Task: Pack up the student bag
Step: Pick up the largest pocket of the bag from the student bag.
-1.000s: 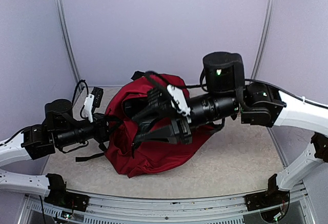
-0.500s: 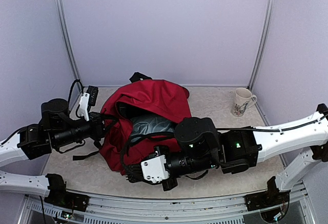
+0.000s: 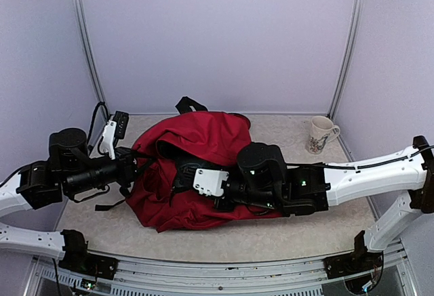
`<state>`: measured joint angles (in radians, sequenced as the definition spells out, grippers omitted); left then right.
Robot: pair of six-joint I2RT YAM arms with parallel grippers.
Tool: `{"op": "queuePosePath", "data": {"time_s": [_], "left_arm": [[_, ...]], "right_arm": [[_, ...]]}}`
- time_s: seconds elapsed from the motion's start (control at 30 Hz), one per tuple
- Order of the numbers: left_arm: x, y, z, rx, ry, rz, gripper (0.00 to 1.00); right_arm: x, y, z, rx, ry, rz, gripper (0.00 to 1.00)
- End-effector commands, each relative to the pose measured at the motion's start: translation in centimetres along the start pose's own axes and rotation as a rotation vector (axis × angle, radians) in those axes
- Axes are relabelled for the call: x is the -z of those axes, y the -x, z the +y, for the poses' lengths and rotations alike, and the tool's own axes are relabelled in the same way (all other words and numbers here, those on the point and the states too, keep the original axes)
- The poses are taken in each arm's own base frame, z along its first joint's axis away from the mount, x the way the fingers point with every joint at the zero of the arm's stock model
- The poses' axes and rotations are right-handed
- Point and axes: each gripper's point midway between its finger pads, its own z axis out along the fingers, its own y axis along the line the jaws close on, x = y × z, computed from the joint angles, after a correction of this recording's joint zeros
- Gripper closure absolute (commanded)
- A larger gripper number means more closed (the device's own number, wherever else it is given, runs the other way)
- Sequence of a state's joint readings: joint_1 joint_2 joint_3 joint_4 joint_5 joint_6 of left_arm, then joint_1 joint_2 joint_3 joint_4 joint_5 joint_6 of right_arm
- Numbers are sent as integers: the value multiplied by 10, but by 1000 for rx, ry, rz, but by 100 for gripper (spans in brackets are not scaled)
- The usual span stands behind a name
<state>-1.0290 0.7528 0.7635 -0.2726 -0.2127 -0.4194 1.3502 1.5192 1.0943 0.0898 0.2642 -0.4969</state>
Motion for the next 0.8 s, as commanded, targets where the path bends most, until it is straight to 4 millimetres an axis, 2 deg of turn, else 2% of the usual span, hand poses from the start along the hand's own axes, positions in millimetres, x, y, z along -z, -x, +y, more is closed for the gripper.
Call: {"op": "queuePosePath", "data": {"time_s": [0.0, 0.07, 0.13, 0.2, 0.3, 0.4, 0.53, 0.6, 0.67, 0.77], "left_arm": [[47, 100, -32, 81, -67, -307, 100], [56, 111, -31, 70, -33, -330, 100], [66, 120, -23, 61, 39, -353, 100], [73, 127, -7, 37, 149, -376, 100], [69, 127, -2, 13, 195, -381, 100], [51, 122, -9, -43, 197, -357, 100], [21, 123, -24, -102, 141, -320, 100], [2, 124, -20, -110, 112, -295, 100], [-25, 125, -7, -102, 92, -252, 100], [-57, 126, 4, -88, 58, -210, 100]], "right_arm": [[-8, 13, -22, -9, -49, -74, 75], [-18, 28, -24, 24, -28, -91, 75], [-23, 48, -24, 32, 16, -127, 76], [-16, 72, -21, 27, 63, -209, 76], [2, 98, -10, 24, 84, -319, 75], [10, 108, 9, 2, 128, -355, 74], [18, 106, 11, -113, 153, -365, 73], [20, 101, 10, -148, 144, -358, 72], [18, 93, 7, -177, 119, -332, 72], [14, 80, -5, -258, 66, -285, 72]]}}
